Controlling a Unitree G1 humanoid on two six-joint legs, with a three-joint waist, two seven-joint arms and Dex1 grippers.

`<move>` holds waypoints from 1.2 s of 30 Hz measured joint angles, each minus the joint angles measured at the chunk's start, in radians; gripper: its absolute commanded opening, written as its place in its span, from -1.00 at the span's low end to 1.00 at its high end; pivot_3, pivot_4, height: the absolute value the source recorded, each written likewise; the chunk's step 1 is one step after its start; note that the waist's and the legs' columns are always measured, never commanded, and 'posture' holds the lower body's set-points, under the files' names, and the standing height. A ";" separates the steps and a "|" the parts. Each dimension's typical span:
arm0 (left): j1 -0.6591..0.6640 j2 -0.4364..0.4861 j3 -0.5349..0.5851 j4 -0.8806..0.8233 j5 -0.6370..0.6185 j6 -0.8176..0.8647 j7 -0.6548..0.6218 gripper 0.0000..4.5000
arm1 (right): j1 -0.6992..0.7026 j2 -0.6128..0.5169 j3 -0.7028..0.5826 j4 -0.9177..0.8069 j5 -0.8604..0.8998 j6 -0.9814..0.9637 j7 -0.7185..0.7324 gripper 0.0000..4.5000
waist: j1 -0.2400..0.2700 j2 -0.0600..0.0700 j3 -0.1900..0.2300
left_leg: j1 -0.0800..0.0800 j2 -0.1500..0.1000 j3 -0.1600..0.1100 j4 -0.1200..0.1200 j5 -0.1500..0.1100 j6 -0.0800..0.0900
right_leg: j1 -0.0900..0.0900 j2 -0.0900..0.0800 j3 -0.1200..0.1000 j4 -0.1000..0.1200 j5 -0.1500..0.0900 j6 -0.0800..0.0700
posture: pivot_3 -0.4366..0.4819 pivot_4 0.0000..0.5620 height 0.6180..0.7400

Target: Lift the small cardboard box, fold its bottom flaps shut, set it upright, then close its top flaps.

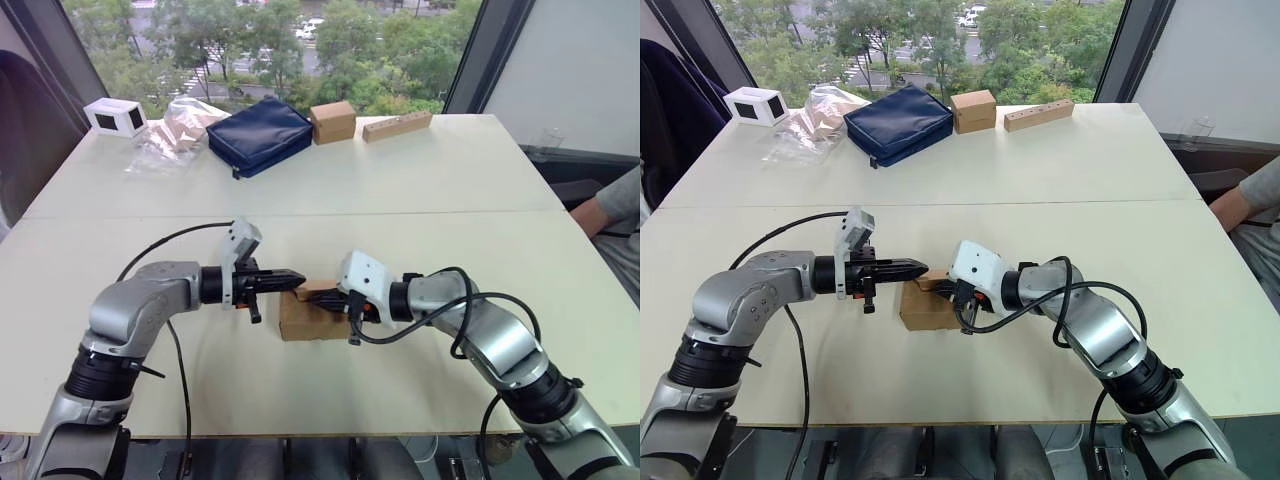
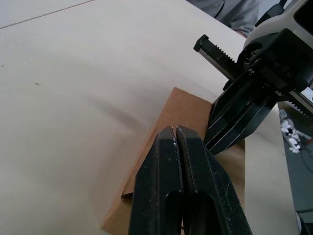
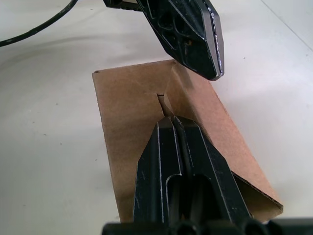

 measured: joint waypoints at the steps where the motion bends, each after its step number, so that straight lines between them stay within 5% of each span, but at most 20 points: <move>1: 0.000 0.000 -0.003 0.000 0.001 -0.002 0.000 -0.98 | 0.000 0.000 0.000 -0.001 0.003 0.005 0.001 -1.00 | 0.000 0.000 0.000 | 0.000 0.000 0.000 0.000 0.000 0.000 | 0.000 0.000 0.000 0.000 0.000 0.000 | -0.05 -0.47 1.00; 19: 0.007 0.024 -0.082 0.001 0.098 -0.105 -0.041 -0.98 | 0.023 -0.031 -0.083 -0.035 0.111 0.072 0.028 -1.00 | 0.001 0.000 0.000 | 0.000 0.000 0.000 0.000 0.000 0.000 | 0.000 0.000 0.000 0.000 0.000 0.000 | -0.05 -0.47 1.00; 28: -0.014 0.001 0.047 -0.029 -0.056 0.032 -0.001 -0.98 | 0.024 -0.016 -0.171 -0.050 0.173 0.081 0.001 -1.00 | -0.001 0.000 0.000 | 0.000 0.000 0.000 0.000 0.000 0.000 | 0.000 0.000 0.000 0.000 0.000 0.000 | -0.05 -0.47 1.00; 36: 0.008 0.029 0.022 -0.101 -0.042 0.037 0.017 -0.98 | 0.025 -0.018 -0.156 -0.036 0.153 0.052 -0.010 -1.00 | -0.001 0.000 0.000 | 0.000 0.000 0.000 0.000 0.000 0.000 | 0.000 0.000 0.000 0.000 0.000 0.000 | -0.05 -0.47 1.00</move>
